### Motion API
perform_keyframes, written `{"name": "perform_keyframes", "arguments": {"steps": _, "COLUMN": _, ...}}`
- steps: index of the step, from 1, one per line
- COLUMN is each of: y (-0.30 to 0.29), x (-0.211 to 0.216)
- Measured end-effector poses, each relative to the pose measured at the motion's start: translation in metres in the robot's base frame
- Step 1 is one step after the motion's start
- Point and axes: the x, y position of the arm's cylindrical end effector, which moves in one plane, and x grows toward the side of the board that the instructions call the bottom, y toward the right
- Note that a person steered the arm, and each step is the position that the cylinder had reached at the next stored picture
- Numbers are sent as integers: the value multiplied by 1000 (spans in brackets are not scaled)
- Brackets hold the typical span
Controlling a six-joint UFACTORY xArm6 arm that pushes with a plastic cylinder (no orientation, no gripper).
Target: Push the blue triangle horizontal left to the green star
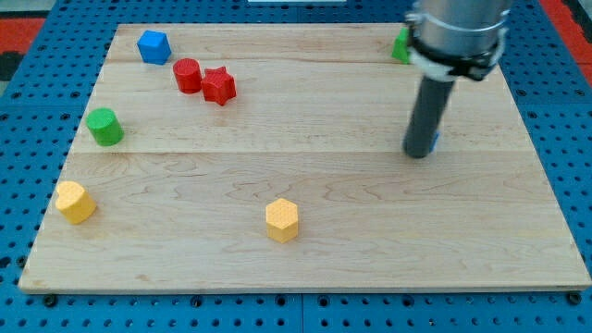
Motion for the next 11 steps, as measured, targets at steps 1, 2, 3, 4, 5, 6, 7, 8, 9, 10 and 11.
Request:
{"name": "perform_keyframes", "arguments": {"steps": 1, "y": 23, "x": -42}}
{"name": "perform_keyframes", "arguments": {"steps": 2, "y": 21, "x": -66}}
{"name": "perform_keyframes", "arguments": {"steps": 3, "y": 72, "x": -66}}
{"name": "perform_keyframes", "arguments": {"steps": 4, "y": 24, "x": -81}}
{"name": "perform_keyframes", "arguments": {"steps": 5, "y": -31, "x": -104}}
{"name": "perform_keyframes", "arguments": {"steps": 6, "y": -26, "x": -107}}
{"name": "perform_keyframes", "arguments": {"steps": 7, "y": 3, "x": -119}}
{"name": "perform_keyframes", "arguments": {"steps": 8, "y": -60, "x": -142}}
{"name": "perform_keyframes", "arguments": {"steps": 9, "y": -139, "x": -157}}
{"name": "perform_keyframes", "arguments": {"steps": 10, "y": -139, "x": -158}}
{"name": "perform_keyframes", "arguments": {"steps": 11, "y": -70, "x": -155}}
